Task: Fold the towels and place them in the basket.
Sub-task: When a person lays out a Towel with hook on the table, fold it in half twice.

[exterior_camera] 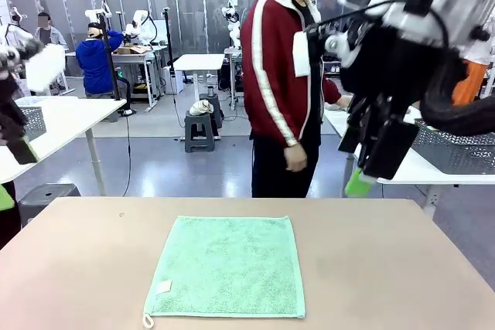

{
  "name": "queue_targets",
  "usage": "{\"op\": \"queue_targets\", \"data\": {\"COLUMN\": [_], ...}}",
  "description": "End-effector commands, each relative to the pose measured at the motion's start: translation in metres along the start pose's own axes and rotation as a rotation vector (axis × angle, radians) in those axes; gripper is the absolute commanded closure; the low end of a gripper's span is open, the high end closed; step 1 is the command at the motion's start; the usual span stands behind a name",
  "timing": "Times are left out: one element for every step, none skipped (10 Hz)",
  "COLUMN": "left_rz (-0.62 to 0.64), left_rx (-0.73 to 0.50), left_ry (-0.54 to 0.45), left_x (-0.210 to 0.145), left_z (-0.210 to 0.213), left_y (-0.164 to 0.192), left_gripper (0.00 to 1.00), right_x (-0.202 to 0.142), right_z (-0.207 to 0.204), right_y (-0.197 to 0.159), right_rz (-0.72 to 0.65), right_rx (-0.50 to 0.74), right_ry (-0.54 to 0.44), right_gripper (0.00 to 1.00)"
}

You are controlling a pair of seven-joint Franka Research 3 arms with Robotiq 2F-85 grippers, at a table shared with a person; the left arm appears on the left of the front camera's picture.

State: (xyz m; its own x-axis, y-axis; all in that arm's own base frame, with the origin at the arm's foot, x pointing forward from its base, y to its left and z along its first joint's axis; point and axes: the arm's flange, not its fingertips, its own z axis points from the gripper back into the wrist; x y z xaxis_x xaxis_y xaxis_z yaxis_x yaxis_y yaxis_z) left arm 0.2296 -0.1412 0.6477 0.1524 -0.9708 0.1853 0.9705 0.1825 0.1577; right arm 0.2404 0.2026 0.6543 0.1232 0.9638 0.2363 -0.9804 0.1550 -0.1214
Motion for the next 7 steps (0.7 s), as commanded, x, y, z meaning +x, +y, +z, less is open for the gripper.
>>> {"op": "queue_targets", "data": {"left_rz": [-0.051, -0.044, -0.029, -0.029, -0.029, -0.029, -0.029], "left_rx": [0.067, 0.042, 0.017, 0.017, 0.017, 0.017, 0.017], "left_ry": [-0.013, 0.014, 0.006, 0.006, 0.006, 0.006, 0.006], "left_x": [-0.0106, -0.0098, -0.0019, -0.0019, -0.0019, -0.0019, -0.0019], "left_z": [-0.0125, -0.0111, -0.0105, -0.0105, -0.0105, -0.0105, -0.0105], "left_y": [-0.0026, -0.0027, -0.0007, -0.0007, -0.0007, -0.0007, -0.0007], "left_gripper": [0.0, 0.0, 0.0, 0.0, 0.0, 0.0, 0.0], "right_x": [-0.002, -0.0006, 0.0008, 0.0008, 0.0008, 0.0008, 0.0008], "right_z": [-0.003, -0.0018, -0.007, -0.007, -0.007, -0.007, -0.007], "right_y": [-0.0011, -0.001, -0.0011, -0.0011, -0.0011, -0.0011, -0.0011], "right_rz": [0.05, 0.049, 0.018, 0.018, 0.018, 0.018, 0.018], "right_rx": [0.04, 0.059, 0.017, 0.017, 0.017, 0.017, 0.017], "right_ry": [-0.015, -0.025, 0.005, 0.005, 0.005, 0.005, 0.005], "right_gripper": [0.0, 0.0, 0.0, 0.0, 0.0, 0.0, 0.0]}}
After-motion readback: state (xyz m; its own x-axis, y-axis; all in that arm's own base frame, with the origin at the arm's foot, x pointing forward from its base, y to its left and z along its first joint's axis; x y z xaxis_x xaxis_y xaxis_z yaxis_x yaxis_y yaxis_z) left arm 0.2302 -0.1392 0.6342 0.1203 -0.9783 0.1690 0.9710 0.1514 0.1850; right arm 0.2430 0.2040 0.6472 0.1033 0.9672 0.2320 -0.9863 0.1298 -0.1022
